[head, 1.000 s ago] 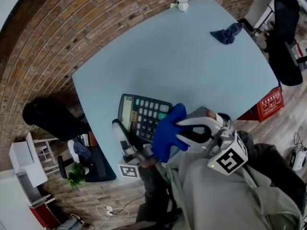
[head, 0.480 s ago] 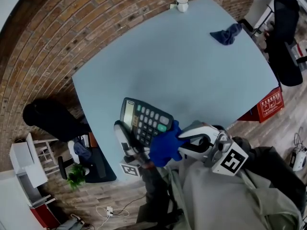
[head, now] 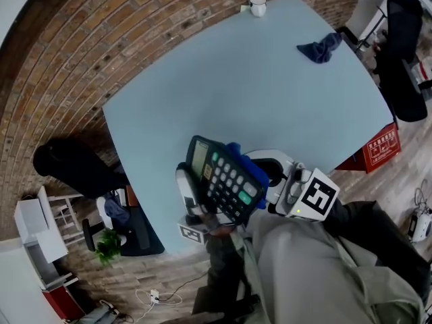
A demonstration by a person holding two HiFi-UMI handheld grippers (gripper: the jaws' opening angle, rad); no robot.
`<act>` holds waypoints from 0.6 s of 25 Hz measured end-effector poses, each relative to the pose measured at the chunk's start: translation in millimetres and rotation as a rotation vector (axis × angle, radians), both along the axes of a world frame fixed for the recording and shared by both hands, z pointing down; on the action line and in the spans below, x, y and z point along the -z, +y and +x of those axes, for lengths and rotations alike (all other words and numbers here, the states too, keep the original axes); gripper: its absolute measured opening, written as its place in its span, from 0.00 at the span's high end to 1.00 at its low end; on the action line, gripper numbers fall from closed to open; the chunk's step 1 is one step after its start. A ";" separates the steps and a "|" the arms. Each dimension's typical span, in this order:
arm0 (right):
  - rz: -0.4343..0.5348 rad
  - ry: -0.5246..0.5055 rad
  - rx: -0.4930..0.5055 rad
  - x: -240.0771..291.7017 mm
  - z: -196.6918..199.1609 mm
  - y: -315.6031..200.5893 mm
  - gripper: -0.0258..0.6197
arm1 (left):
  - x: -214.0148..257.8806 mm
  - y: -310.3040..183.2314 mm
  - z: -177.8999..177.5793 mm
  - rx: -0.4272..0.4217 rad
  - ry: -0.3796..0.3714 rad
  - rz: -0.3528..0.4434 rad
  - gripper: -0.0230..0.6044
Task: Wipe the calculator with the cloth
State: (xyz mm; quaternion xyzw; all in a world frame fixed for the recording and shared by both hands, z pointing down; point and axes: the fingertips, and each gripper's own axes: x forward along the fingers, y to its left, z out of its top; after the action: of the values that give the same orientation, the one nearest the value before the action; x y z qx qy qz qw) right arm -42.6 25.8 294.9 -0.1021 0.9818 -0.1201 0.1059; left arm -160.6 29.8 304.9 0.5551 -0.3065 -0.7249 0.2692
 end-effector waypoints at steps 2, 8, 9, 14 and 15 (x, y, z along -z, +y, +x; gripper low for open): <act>0.006 0.014 0.112 -7.2 -1.6 20.9 0.87 | -6.8 1.8 -1.6 0.016 0.009 -0.010 0.90; -0.058 -0.049 0.095 -6.1 4.6 -3.7 0.87 | 0.5 5.1 -10.7 -0.030 -0.055 0.014 0.90; -0.049 -0.070 0.056 1.9 7.9 -20.7 0.87 | 2.8 5.5 -10.0 -0.045 -0.058 0.028 0.90; -0.029 -0.088 -0.027 19.9 15.7 -59.7 0.88 | 4.5 1.4 4.4 -0.089 -0.072 0.043 0.90; -0.049 -0.087 -0.008 16.9 14.9 -54.9 0.87 | 3.2 1.4 3.9 -0.087 -0.060 0.045 0.90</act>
State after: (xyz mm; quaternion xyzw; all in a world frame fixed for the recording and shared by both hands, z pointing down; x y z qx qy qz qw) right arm -27.7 -29.0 277.9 -0.1032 0.9726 -0.1479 0.1466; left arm -156.7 31.2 301.7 0.5953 -0.2733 -0.7023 0.2787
